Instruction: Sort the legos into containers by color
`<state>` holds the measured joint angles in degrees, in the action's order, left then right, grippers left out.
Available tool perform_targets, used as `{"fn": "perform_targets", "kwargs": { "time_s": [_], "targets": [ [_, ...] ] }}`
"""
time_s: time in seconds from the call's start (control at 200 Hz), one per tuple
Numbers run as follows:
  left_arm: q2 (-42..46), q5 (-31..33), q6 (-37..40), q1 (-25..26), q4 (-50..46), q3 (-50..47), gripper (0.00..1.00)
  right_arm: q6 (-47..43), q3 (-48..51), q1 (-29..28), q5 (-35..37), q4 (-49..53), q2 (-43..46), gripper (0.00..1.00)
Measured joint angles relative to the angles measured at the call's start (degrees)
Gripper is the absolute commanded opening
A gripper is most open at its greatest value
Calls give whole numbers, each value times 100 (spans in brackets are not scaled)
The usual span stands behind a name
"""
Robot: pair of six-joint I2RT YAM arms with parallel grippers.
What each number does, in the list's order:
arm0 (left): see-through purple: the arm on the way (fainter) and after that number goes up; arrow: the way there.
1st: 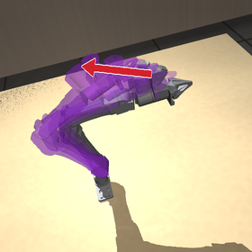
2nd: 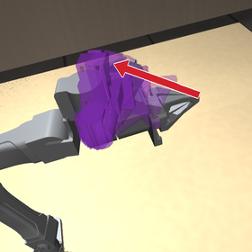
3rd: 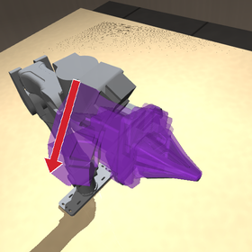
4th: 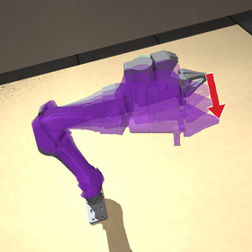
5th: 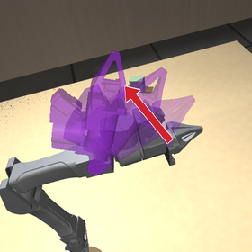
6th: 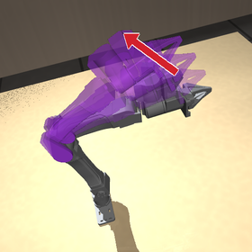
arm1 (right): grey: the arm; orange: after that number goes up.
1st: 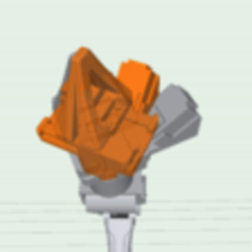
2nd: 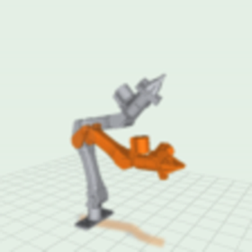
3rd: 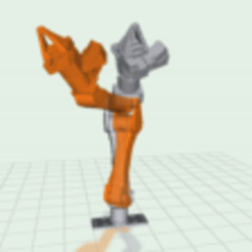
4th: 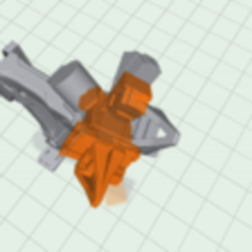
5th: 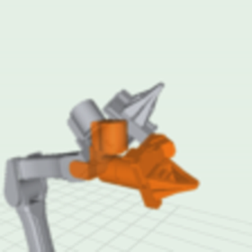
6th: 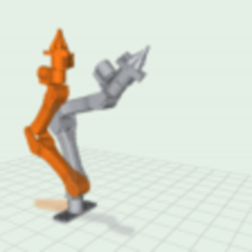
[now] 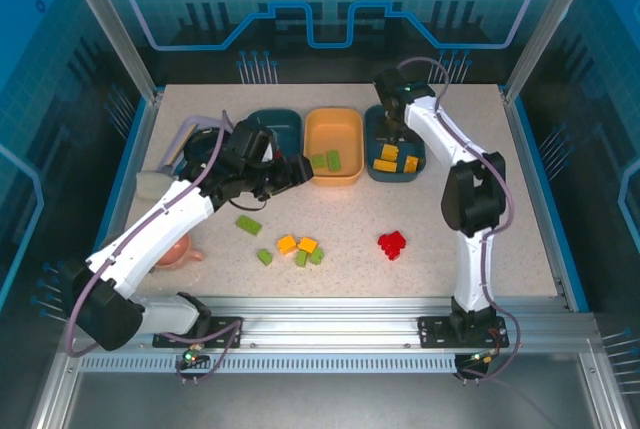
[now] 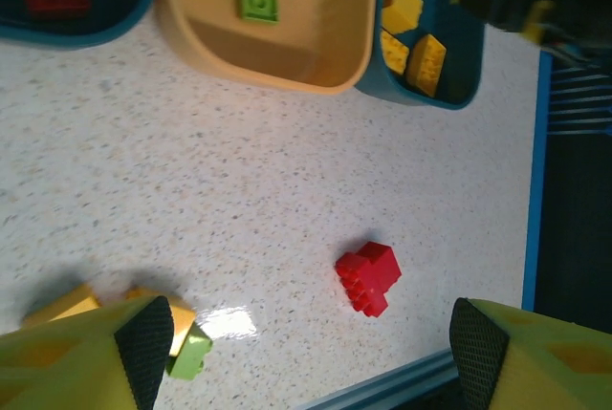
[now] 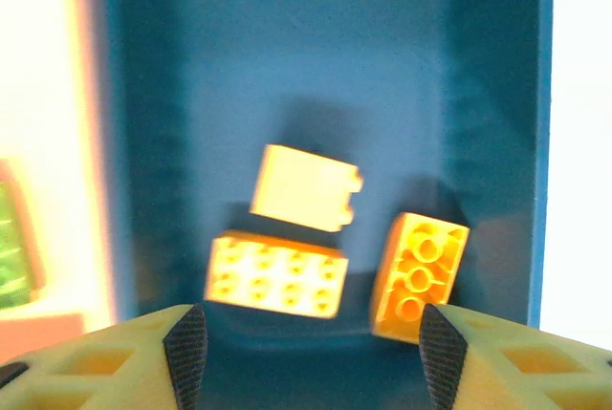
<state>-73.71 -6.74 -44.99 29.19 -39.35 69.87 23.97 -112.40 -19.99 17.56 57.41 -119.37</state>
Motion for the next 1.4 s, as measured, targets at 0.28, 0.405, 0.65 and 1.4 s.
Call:
{"fn": "perform_targets", "kwargs": {
  "time_s": [0.28, 0.405, 0.65, 1.4],
  "targets": [
    [789, 376, -424, -564, -807, -531, 76, -538, 2046, -1725, -577, -1676, 2800, 65],
    [905, 420, -684, -951, -1040, -1003, 75, -616, 3217, -2253, -1290, -2610, 3539, 67],
    [260, 350, -1069, -1735, -960, -1860, 71, -645, 4461, -3362, -2129, -3552, 3515, 69],
    [-1919, 328, -1362, -1989, 264, -1832, 56, -518, 4448, -3519, -2406, -3788, 3342, 70]
  ]
}}
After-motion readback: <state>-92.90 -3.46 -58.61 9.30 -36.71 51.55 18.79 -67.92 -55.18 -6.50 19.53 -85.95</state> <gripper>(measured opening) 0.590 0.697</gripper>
